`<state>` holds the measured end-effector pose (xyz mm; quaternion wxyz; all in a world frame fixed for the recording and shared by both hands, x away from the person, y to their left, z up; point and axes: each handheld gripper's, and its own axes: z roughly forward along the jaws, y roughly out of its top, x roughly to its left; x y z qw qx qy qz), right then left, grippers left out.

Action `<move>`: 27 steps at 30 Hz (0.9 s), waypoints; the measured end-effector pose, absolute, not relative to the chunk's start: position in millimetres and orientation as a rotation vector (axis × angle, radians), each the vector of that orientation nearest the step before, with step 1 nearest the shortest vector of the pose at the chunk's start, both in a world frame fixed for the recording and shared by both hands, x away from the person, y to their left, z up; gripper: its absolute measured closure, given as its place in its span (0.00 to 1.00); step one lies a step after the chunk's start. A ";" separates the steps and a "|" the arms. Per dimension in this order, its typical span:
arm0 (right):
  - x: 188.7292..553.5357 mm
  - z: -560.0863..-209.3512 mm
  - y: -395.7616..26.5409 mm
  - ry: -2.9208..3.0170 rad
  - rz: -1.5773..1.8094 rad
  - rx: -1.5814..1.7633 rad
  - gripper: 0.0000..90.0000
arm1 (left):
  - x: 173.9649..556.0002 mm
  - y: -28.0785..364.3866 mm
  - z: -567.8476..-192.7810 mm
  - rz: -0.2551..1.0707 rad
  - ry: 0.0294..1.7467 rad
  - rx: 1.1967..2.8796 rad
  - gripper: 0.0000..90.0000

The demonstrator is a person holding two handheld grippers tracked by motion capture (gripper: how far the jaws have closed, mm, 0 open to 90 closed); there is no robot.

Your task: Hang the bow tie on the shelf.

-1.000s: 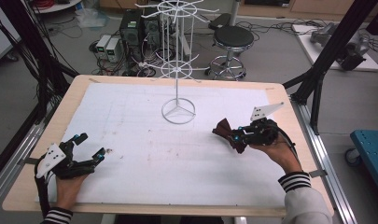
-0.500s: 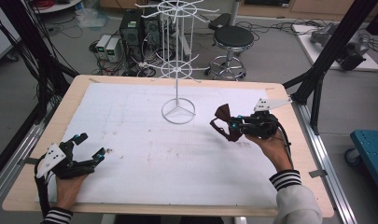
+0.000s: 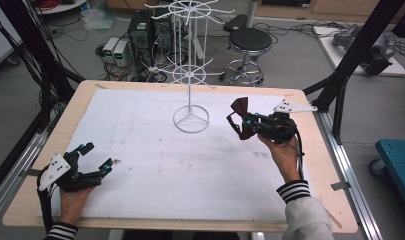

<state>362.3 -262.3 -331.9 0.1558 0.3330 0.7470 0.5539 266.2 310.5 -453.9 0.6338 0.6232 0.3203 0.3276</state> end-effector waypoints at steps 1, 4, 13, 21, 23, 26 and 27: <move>362.6 -331.3 -261.1 2.114 1.596 0.966 0.85 | 266.3 310.5 -453.9 0.749 0.732 1.425 0.12; 364.5 -330.9 -259.3 2.078 1.614 0.979 0.85 | 266.3 310.4 -454.0 0.749 0.733 1.424 0.12; 370.4 -316.7 -244.5 1.977 1.626 1.003 0.85 | 266.3 310.4 -453.9 0.748 0.734 1.424 0.12; 376.6 -306.0 -229.2 1.927 1.626 1.002 0.85 | 266.5 310.6 -453.9 0.747 0.733 1.424 0.12; 378.3 -303.3 -226.6 1.913 1.644 1.002 0.85 | 266.5 310.8 -453.9 0.747 0.734 1.425 0.12; 380.2 -300.5 -222.8 1.894 1.639 1.002 0.85 | 266.5 310.8 -453.9 0.747 0.734 1.425 0.12; 381.2 -300.1 -222.2 1.888 1.640 1.002 0.85 | 266.5 310.7 -453.9 0.746 0.734 1.423 0.12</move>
